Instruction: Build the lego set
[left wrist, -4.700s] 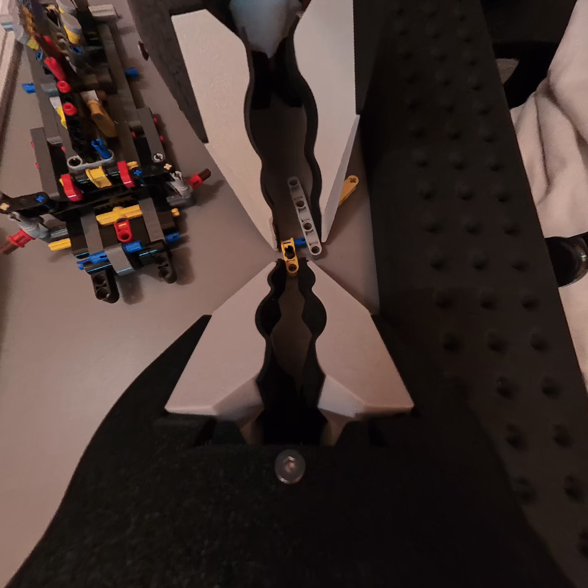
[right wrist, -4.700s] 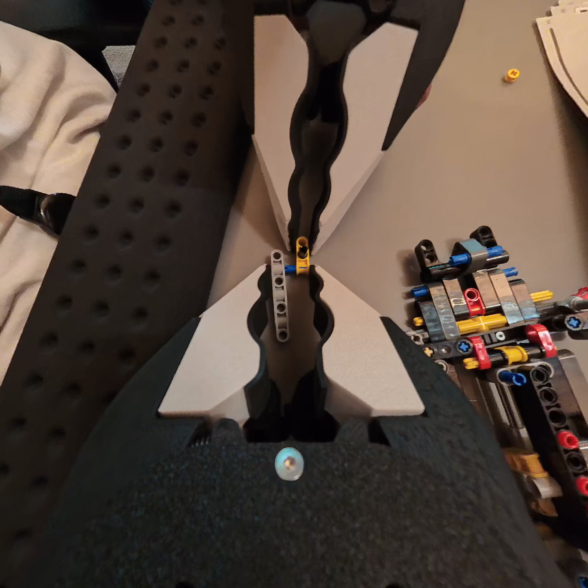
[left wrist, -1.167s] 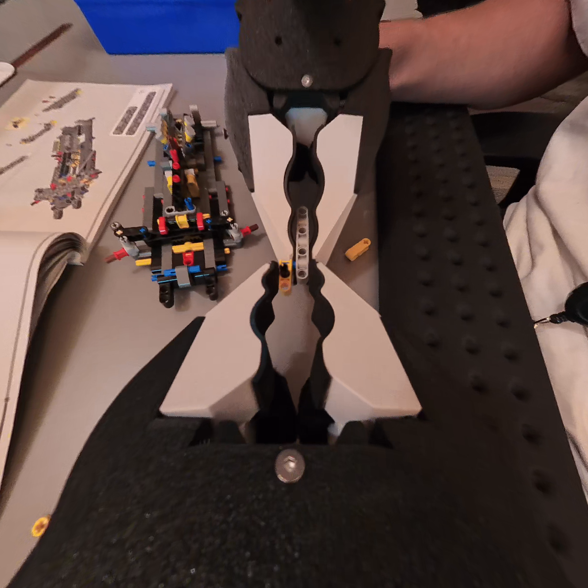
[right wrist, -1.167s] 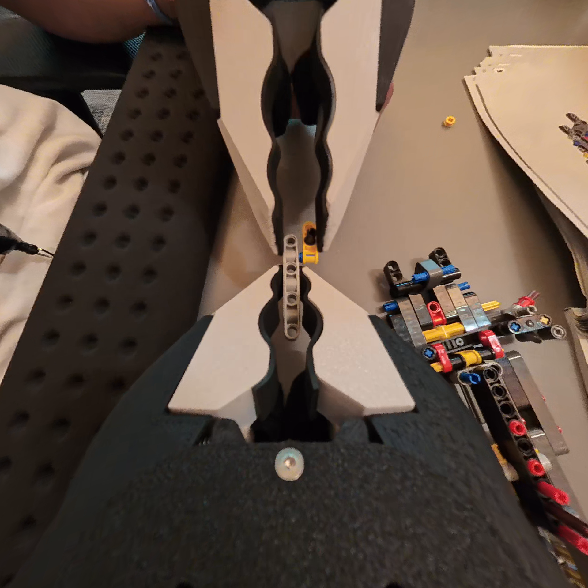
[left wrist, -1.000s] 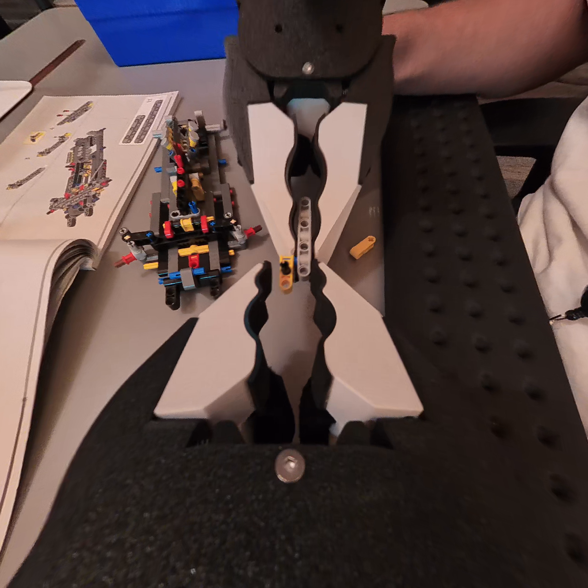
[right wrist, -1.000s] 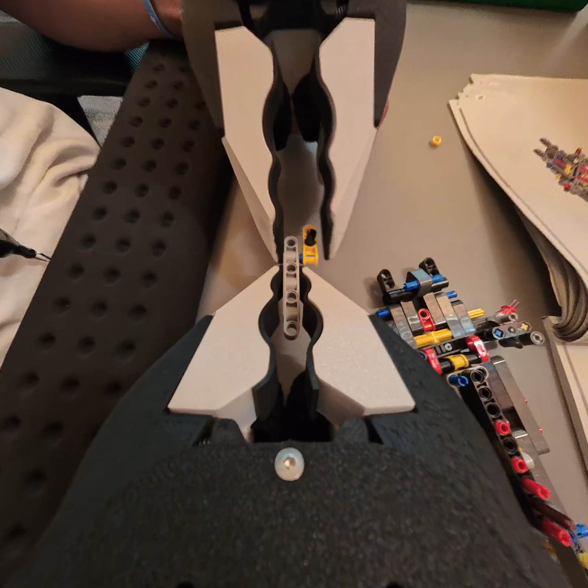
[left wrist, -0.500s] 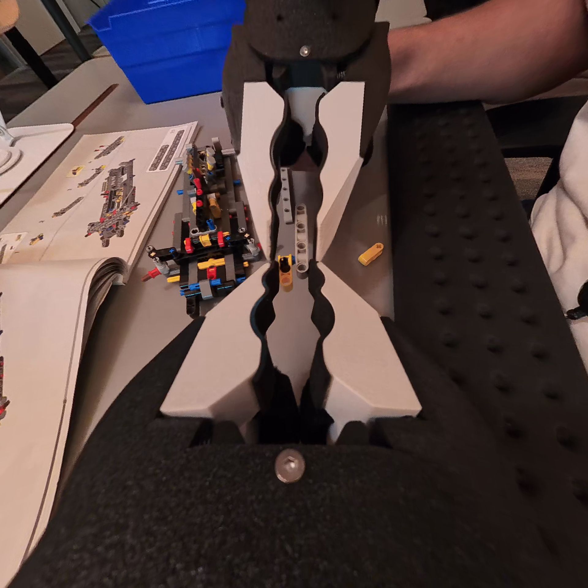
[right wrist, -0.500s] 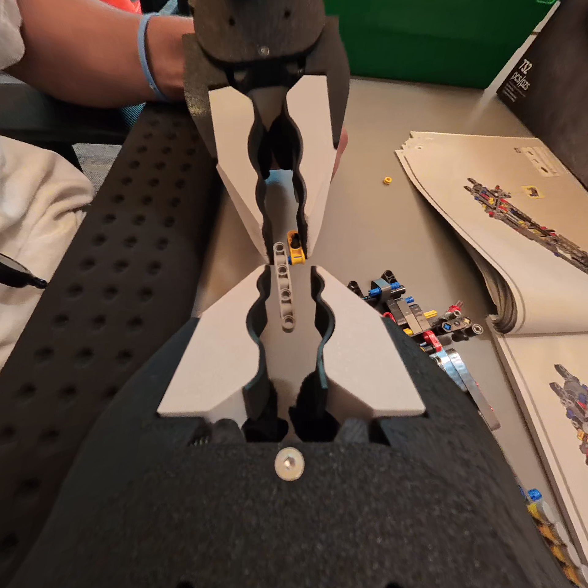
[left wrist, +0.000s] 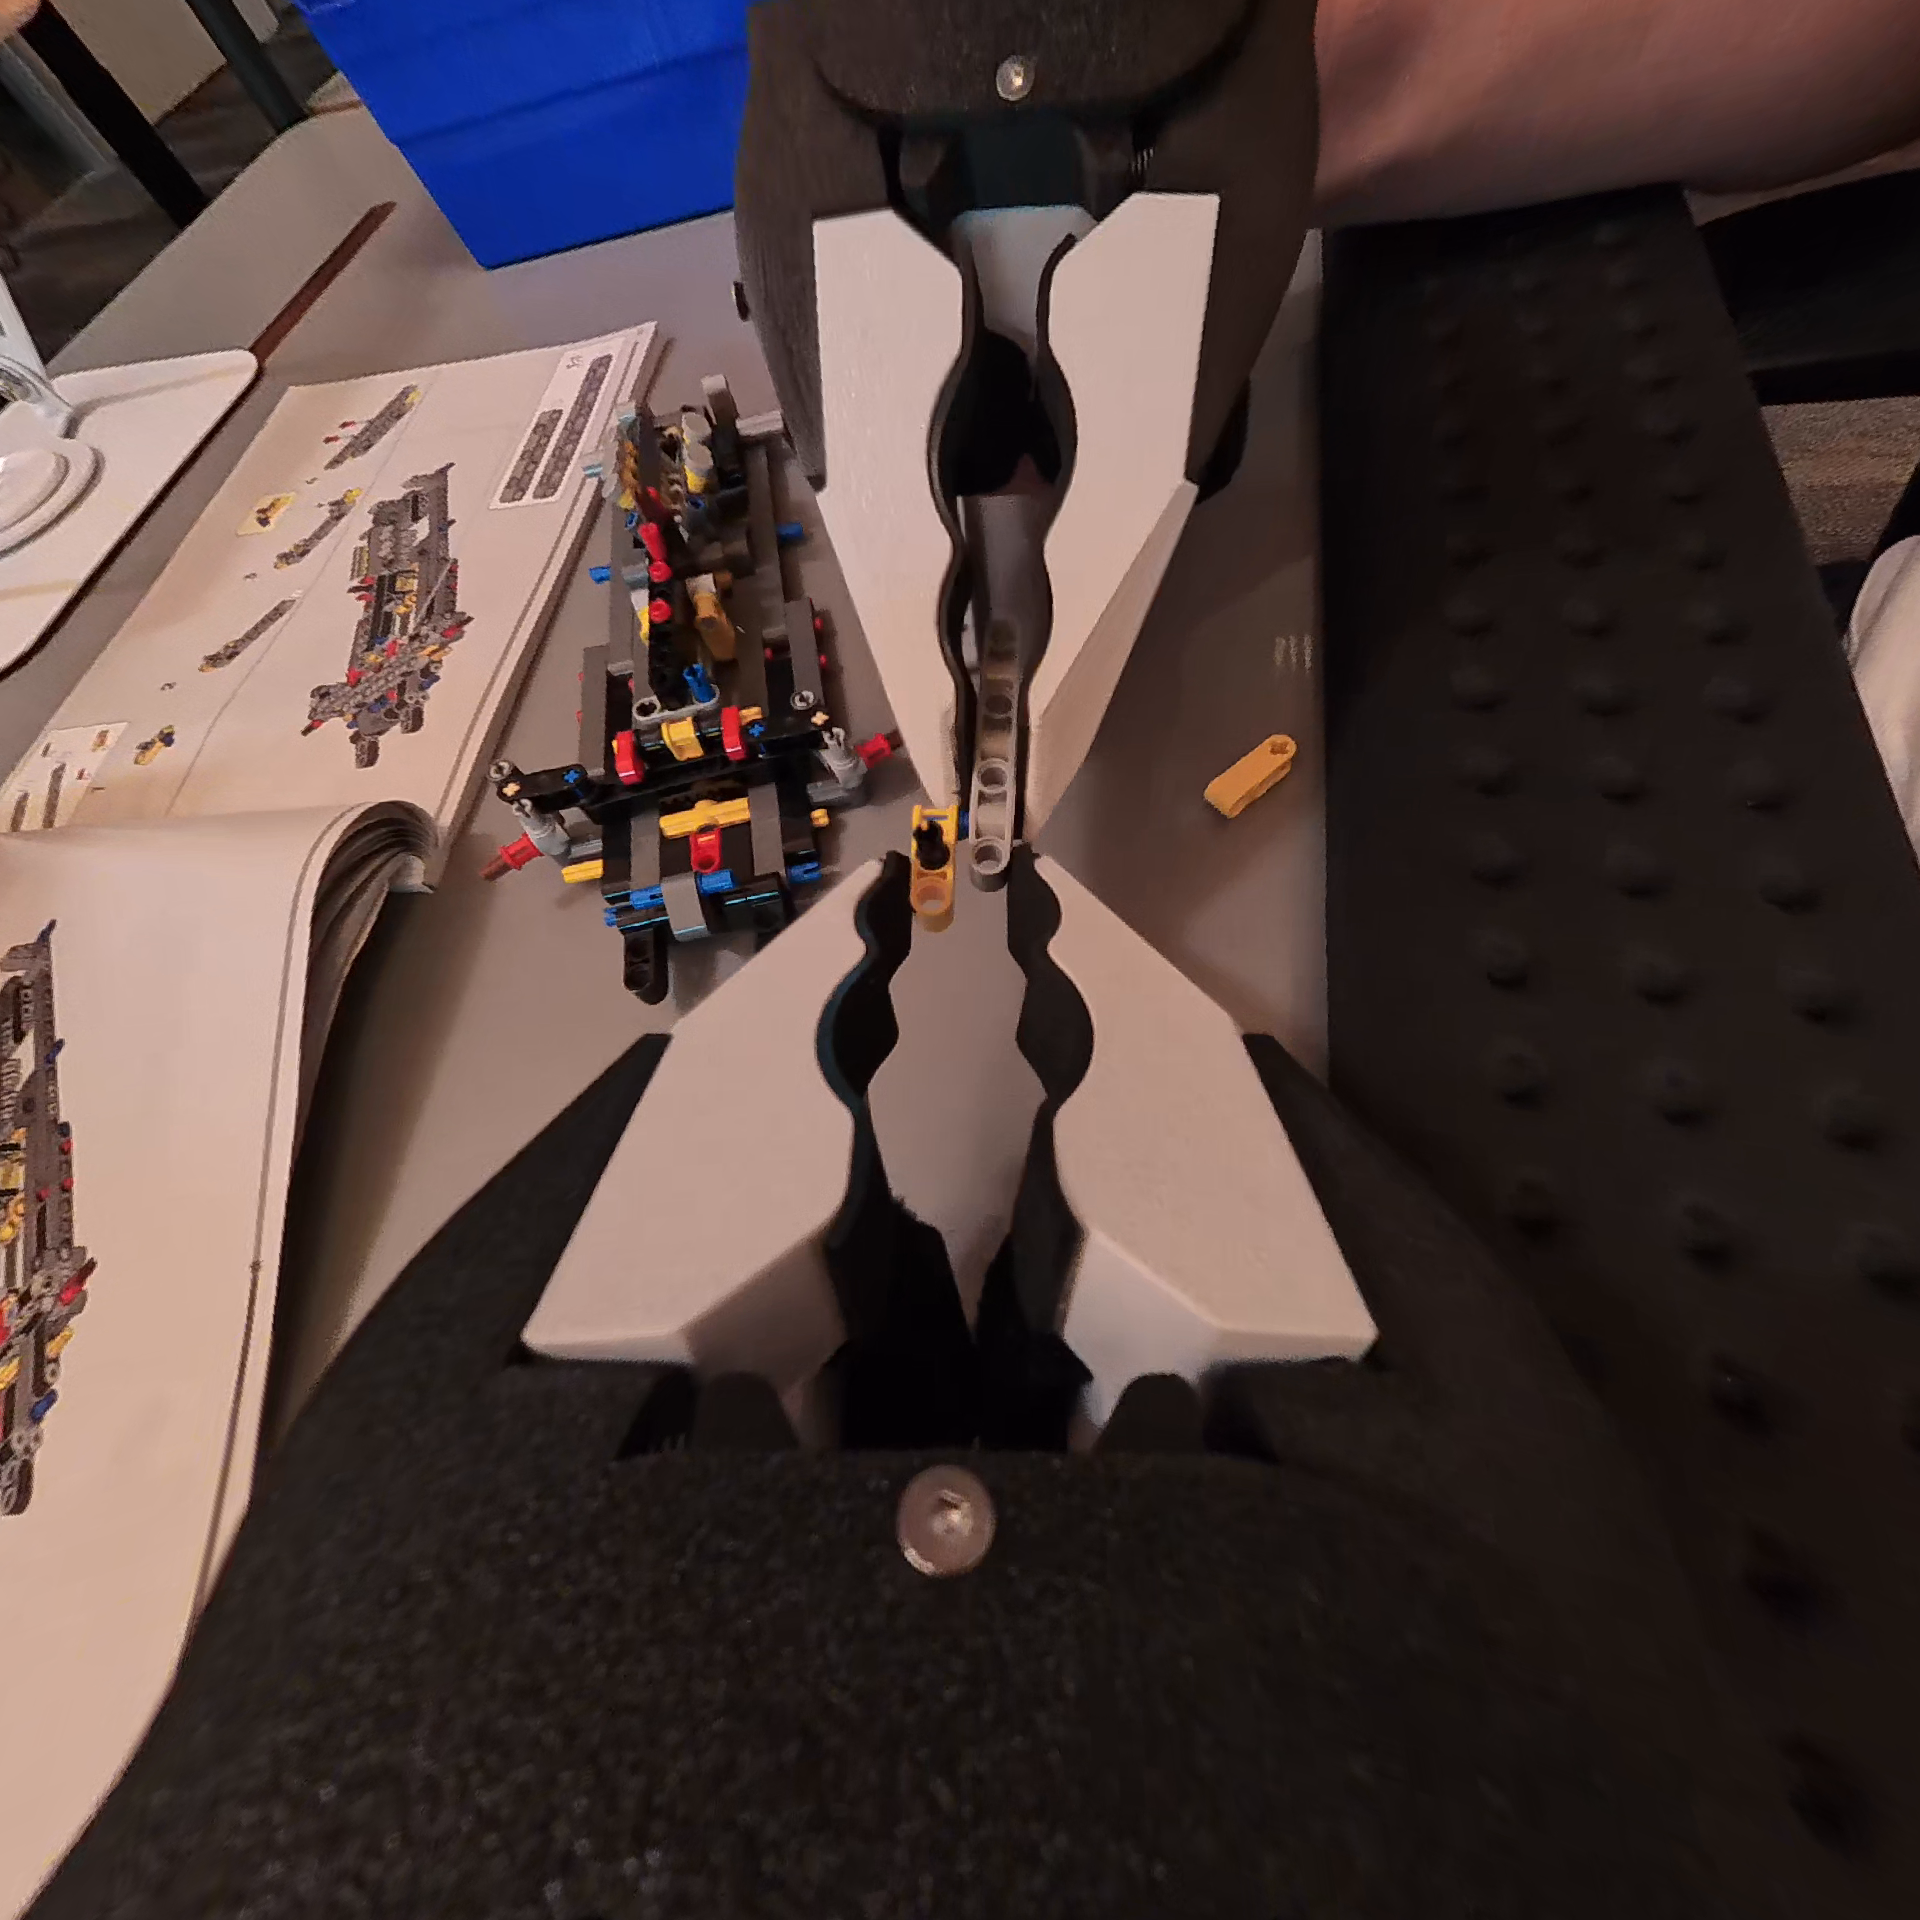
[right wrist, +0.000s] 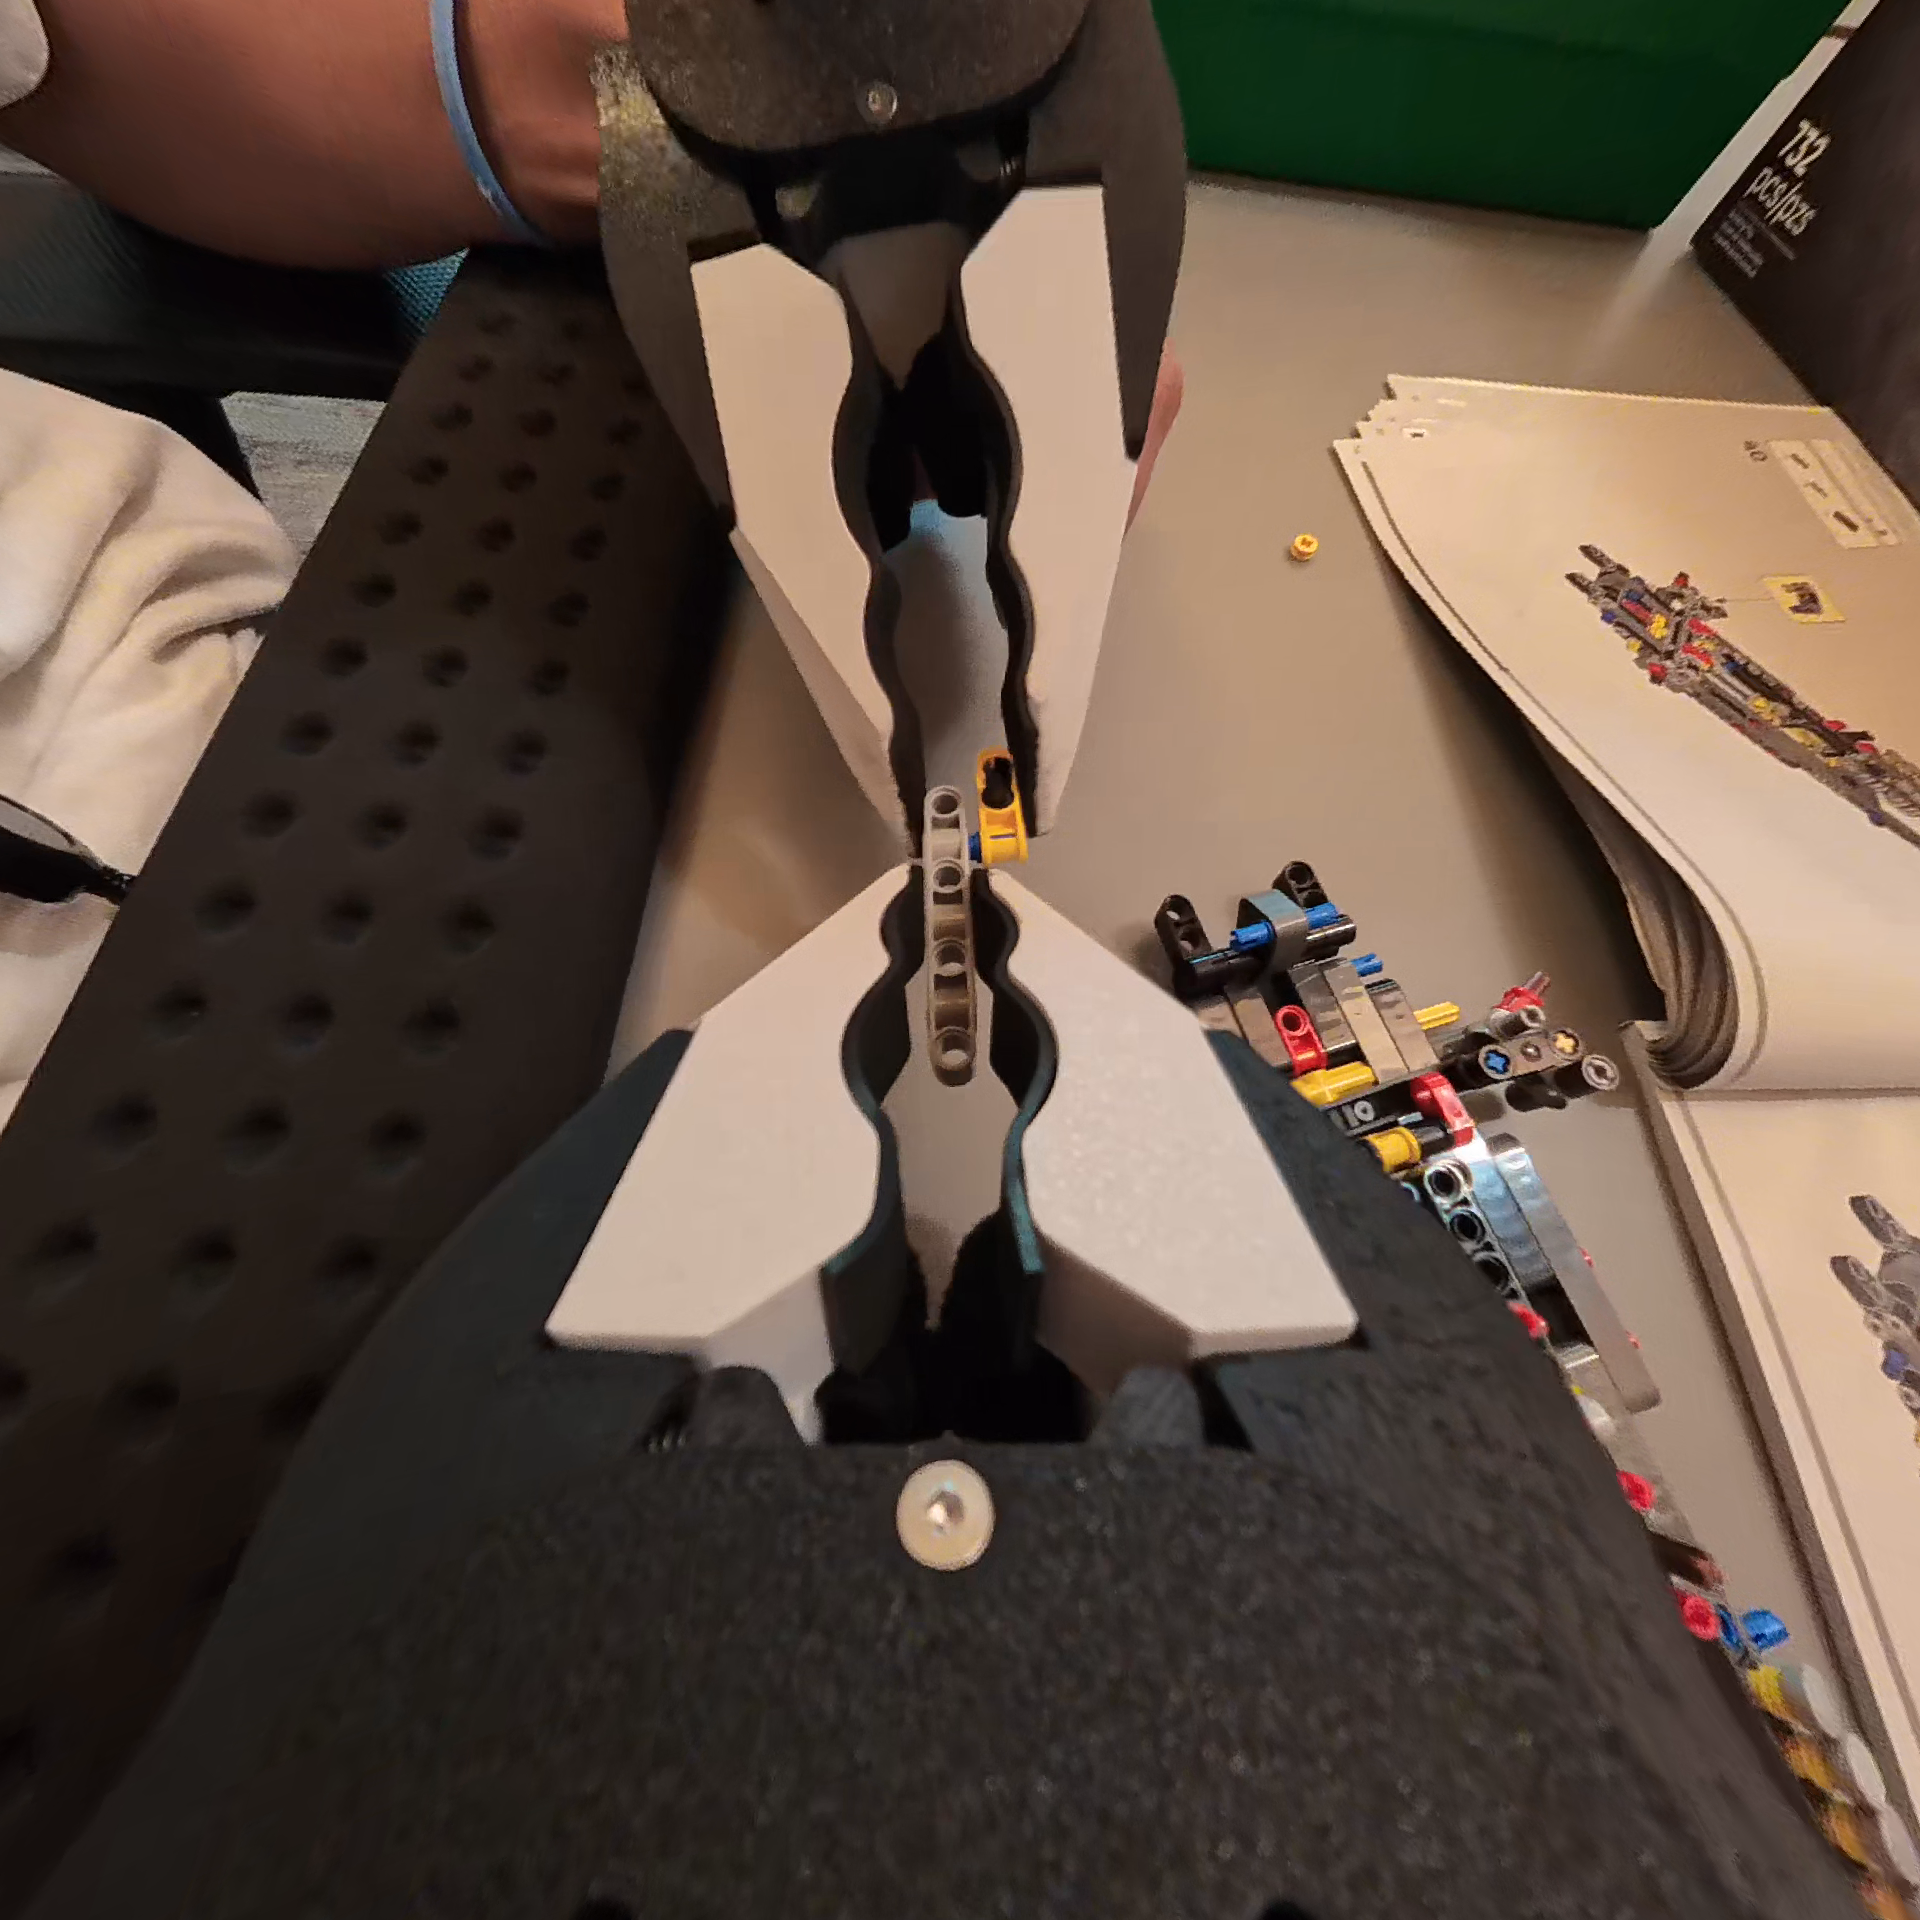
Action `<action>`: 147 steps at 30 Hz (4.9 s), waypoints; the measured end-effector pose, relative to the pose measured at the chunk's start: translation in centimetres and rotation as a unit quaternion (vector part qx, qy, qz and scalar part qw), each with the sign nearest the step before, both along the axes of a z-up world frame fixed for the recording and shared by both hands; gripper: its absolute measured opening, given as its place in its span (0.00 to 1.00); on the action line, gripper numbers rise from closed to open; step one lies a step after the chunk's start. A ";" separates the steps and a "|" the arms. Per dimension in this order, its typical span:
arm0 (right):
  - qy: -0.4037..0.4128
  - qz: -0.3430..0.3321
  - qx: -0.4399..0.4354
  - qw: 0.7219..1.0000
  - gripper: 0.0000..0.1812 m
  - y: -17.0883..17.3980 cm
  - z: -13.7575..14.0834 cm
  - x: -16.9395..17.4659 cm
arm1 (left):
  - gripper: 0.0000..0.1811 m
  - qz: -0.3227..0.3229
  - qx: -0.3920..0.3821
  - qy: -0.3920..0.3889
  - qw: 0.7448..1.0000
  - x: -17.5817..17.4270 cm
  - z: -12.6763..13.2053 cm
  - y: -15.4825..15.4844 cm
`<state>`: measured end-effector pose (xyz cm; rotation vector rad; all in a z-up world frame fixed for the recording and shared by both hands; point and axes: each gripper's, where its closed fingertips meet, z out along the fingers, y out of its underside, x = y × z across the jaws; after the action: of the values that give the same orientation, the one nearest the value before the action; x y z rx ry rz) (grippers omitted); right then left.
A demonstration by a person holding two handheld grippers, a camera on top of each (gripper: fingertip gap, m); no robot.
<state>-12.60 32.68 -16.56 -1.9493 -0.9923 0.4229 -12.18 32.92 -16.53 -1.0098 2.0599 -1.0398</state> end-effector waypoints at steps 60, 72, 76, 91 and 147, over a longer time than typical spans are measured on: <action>0.169 -0.001 -0.054 0.984 0.04 -0.6 4.6 0.8 | 0.03 -0.029 -0.209 -0.002 0.977 -1.1 4.0 0.7; 0.160 -0.190 -0.016 0.969 0.04 2.5 5.1 9.9 | 0.12 0.102 -0.163 -0.035 0.981 0.8 3.3 5.4; 0.168 -0.346 -0.008 0.923 0.04 2.9 4.8 18.5 | 0.14 0.161 -0.145 -0.038 0.976 1.4 2.8 7.8; 0.289 -0.388 -0.075 0.872 0.04 2.3 3.8 22.1 | 0.15 0.189 -0.260 0.005 0.947 1.4 3.1 8.0; -0.019 -0.138 -0.154 0.978 0.08 3.0 -4.0 -3.1 | 0.13 0.220 -0.107 -0.034 0.969 -1.1 1.9 12.4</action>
<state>-15.68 35.72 -20.57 -2.3426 -0.6943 0.4006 -13.31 45.32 -14.65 -1.4380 1.5872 -1.0508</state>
